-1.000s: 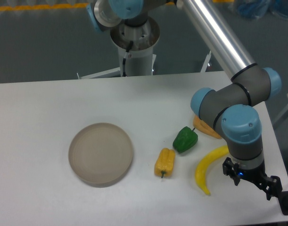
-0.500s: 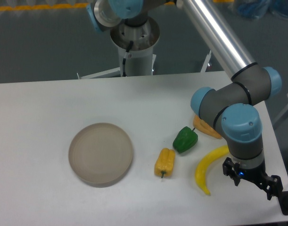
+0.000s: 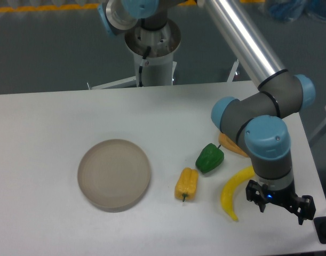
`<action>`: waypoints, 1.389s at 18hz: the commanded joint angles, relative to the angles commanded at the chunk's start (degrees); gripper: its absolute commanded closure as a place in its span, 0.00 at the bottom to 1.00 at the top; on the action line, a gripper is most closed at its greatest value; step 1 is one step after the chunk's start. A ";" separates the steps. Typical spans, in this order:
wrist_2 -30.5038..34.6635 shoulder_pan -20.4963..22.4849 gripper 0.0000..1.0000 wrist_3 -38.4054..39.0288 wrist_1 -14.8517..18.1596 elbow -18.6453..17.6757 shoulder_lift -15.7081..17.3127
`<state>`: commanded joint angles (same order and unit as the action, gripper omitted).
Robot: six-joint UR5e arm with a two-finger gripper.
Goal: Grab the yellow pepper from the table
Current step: 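Move the open gripper over the yellow bell pepper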
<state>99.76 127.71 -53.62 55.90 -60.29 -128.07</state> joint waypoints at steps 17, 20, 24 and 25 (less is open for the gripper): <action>-18.11 -1.23 0.00 17.06 6.33 -23.56 15.83; -18.02 -1.23 0.00 17.06 2.83 -27.15 15.83; -17.67 -1.50 0.00 16.88 -1.93 -31.29 15.83; -17.67 -1.50 0.00 16.62 -2.02 -31.82 15.83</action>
<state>82.09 126.21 -37.00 53.88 -92.10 -112.24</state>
